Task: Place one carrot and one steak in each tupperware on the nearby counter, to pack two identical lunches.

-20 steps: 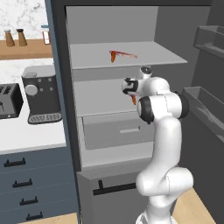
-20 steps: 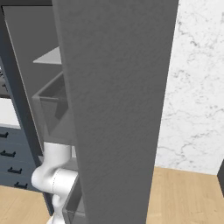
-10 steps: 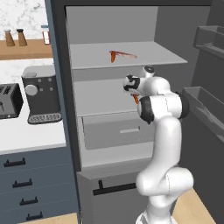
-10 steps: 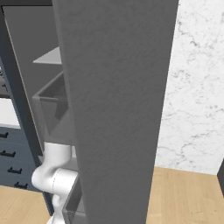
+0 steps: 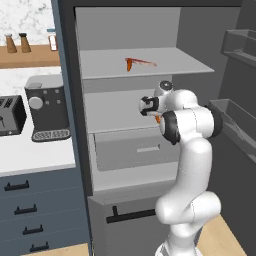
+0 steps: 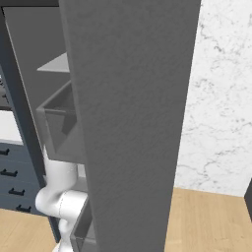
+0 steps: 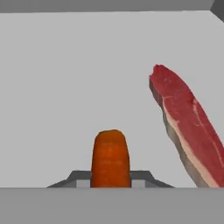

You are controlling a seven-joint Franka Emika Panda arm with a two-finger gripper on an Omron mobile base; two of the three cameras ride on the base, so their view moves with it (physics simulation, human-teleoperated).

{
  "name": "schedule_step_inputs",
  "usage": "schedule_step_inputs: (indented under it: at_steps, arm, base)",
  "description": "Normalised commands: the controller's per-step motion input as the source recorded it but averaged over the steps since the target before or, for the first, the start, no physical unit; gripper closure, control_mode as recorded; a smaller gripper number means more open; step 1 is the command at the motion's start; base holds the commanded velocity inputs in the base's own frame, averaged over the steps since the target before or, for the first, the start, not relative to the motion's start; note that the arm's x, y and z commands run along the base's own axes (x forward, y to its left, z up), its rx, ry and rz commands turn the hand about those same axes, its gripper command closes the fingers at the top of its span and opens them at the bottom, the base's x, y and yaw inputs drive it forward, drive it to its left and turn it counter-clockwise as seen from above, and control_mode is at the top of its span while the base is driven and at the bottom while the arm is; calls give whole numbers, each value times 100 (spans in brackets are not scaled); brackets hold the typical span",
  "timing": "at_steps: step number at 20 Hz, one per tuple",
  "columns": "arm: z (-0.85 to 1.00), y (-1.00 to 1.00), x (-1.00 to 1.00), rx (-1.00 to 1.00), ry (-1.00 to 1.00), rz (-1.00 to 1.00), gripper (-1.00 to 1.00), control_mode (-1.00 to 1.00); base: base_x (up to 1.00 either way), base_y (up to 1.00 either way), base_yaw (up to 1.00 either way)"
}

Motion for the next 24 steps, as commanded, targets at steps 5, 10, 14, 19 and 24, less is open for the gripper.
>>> schedule_step_inputs:
  at_steps: [5, 10, 14, 19, 24]
  arm:
    - [15, 4, -27, -7, -15, 0, 100, -100]
    - [41, 1, -37, -6, -8, 0, 100, -100]
    - [63, 1, -46, 0, 0, 0, 100, -100]
    - [44, 7, -60, 0, 0, 0, 100, -100]
    - [46, 1, -64, 0, 1, 0, 100, -100]
  base:
    - [0, 0, 0]
    - [0, 0, 0]
    - [0, 0, 0]
    - [0, 0, 0]
    - [0, 0, 0]
